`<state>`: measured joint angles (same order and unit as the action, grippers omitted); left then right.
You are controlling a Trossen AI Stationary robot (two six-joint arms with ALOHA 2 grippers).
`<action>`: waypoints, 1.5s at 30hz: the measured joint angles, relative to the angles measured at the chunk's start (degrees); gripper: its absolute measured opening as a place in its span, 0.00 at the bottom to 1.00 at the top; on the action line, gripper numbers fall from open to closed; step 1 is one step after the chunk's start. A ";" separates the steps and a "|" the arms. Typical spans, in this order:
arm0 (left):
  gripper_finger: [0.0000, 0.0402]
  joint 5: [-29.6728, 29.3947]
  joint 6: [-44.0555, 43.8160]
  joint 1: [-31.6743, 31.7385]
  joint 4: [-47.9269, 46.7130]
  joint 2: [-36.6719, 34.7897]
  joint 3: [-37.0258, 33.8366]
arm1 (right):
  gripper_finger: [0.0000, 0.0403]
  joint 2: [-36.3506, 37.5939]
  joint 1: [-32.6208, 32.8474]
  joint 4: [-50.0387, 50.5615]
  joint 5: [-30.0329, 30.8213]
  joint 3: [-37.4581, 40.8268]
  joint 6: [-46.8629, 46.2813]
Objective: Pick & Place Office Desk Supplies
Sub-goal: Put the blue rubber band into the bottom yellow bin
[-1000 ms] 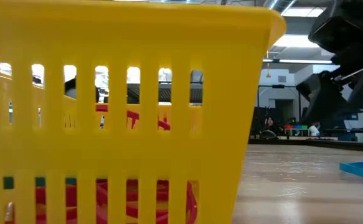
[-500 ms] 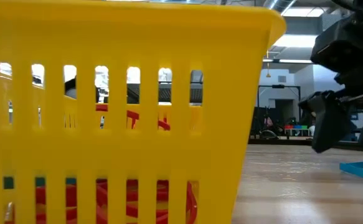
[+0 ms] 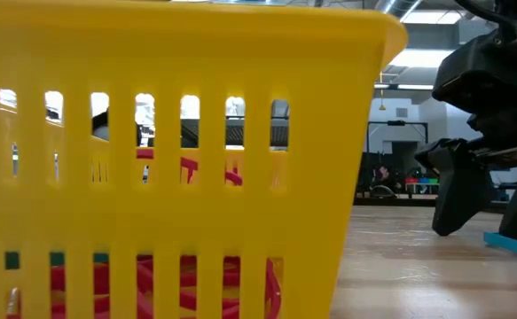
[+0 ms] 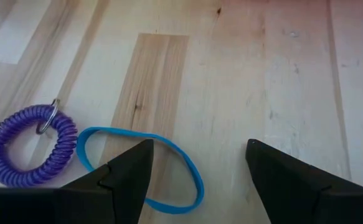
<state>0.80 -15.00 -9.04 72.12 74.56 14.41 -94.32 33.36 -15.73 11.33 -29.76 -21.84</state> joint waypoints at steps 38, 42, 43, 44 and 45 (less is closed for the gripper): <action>0.38 -0.35 -0.48 0.00 -0.04 -0.02 -0.01 | 0.58 -0.59 1.77 2.16 2.05 0.20 8.49; 0.38 -0.35 -0.47 0.00 -0.06 -0.02 -0.01 | 0.49 -0.59 1.77 2.16 1.74 0.22 8.49; 0.38 -0.35 -0.48 0.00 -0.04 -0.02 0.00 | 0.46 -0.59 1.77 2.16 1.41 0.22 8.49; 0.38 -0.35 -0.48 0.00 -0.06 -0.02 0.00 | 0.43 -0.59 1.77 2.17 0.96 0.22 8.52; 0.38 -0.35 -0.48 0.00 -0.05 -0.02 -0.02 | 0.40 -0.57 1.77 2.20 0.65 0.24 8.52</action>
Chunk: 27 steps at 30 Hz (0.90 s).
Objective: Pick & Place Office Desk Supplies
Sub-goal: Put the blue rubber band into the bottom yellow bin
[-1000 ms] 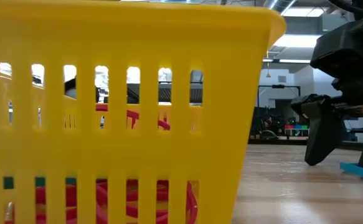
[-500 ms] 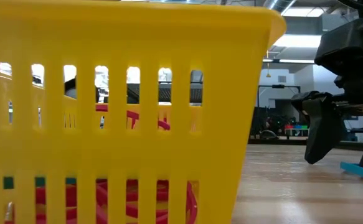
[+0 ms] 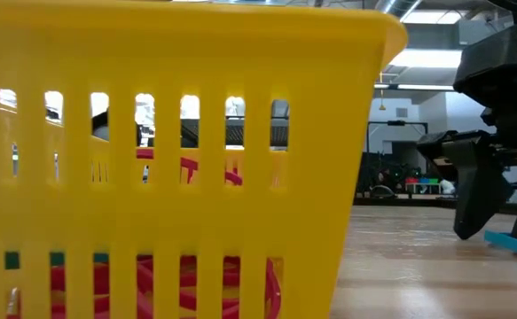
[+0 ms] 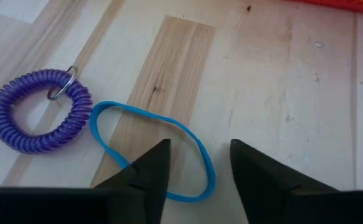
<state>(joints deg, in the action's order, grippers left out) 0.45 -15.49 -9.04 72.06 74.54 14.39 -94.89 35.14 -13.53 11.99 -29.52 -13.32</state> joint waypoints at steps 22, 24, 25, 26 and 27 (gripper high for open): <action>0.38 -0.02 -0.02 0.00 -0.01 -0.02 0.00 | 0.02 0.02 -0.09 0.18 -0.15 0.04 -1.54; 0.38 -0.02 -0.04 0.00 -0.01 0.00 0.00 | 0.02 0.02 -0.32 0.18 -0.29 0.04 -2.10; 0.38 -0.02 -0.04 0.00 0.00 0.00 0.01 | 0.01 0.02 -0.35 0.18 -0.31 0.04 -2.24; 0.38 -0.02 -0.04 0.00 -0.01 0.00 0.02 | 0.01 0.05 -0.36 0.19 -0.31 0.04 -2.32; 0.38 -0.02 -0.21 0.00 0.01 -0.02 0.00 | 0.01 0.17 -0.37 0.21 -0.31 0.04 -2.32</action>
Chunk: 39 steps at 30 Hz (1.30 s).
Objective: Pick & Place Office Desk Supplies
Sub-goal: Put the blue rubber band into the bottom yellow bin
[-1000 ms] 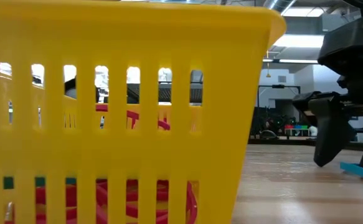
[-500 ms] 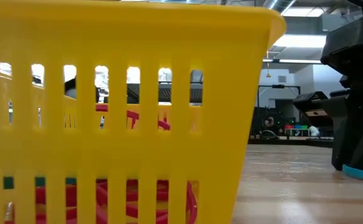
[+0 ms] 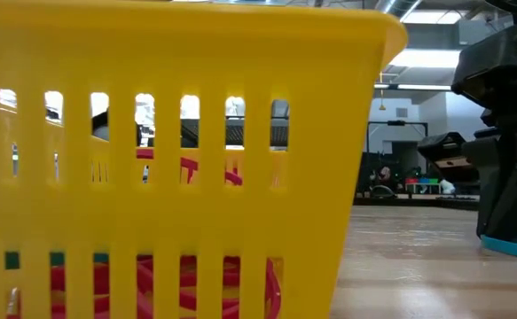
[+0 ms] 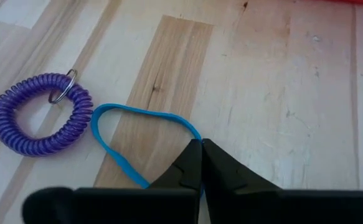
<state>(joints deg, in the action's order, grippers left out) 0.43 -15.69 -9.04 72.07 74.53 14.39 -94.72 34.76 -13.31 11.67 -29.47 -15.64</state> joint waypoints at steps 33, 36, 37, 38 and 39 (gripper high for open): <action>0.38 -1.04 -4.26 -1.86 -0.17 -0.01 0.81 | 0.00 23.38 -3.45 14.98 5.53 -3.59 8.59; 0.38 -1.05 -2.64 -3.01 -0.74 -0.01 2.46 | 0.00 21.87 -3.45 18.54 6.78 -8.37 12.16; 0.38 -1.10 -2.11 -3.32 -1.42 -0.01 3.11 | 0.00 21.23 -3.45 19.73 6.85 -10.02 13.50; 0.38 -1.23 -1.39 -3.63 -2.37 -0.01 3.75 | 0.00 20.59 -3.45 20.96 7.00 -11.61 14.71; 0.38 -1.78 -1.20 -3.98 -3.79 -0.01 4.55 | 0.00 19.89 -3.44 21.99 7.99 -13.16 15.77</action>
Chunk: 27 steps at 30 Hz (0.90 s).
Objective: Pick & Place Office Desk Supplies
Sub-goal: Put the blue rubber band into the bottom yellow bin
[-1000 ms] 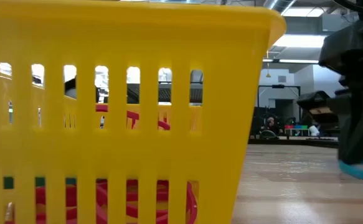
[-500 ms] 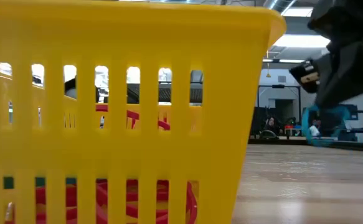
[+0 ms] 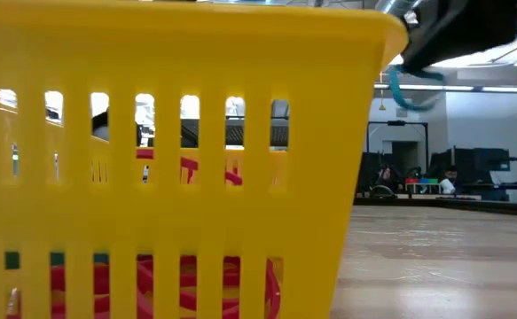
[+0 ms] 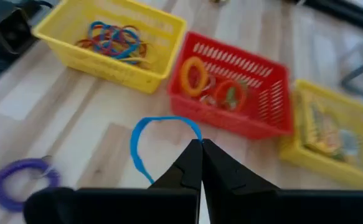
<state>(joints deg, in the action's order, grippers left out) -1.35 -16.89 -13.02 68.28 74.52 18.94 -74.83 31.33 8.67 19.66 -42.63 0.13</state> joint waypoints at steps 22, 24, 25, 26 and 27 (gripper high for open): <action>0.38 -3.36 -3.10 -1.70 -7.88 18.99 16.17 | 0.00 -3.16 -1.92 4.70 9.06 -11.53 12.56; 0.38 -3.36 -3.14 -1.69 -7.94 19.97 17.09 | 0.00 -3.16 -1.94 4.69 9.17 -11.90 13.16; 0.38 -3.34 -3.27 -1.70 -7.93 20.47 17.79 | 0.00 -3.16 -2.05 4.69 9.18 -12.01 13.50; 0.38 -3.34 -3.51 -1.69 -7.93 20.77 18.19 | 0.00 -3.16 -2.21 4.79 9.18 -12.15 13.72; 0.38 -3.34 -3.73 -1.69 -8.10 20.90 18.47 | 0.00 -3.16 -2.27 4.78 9.18 -12.32 13.87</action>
<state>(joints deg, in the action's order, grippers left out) -4.69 -20.62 -14.72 60.18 95.42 37.40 -78.00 29.06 13.45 28.84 -54.95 14.00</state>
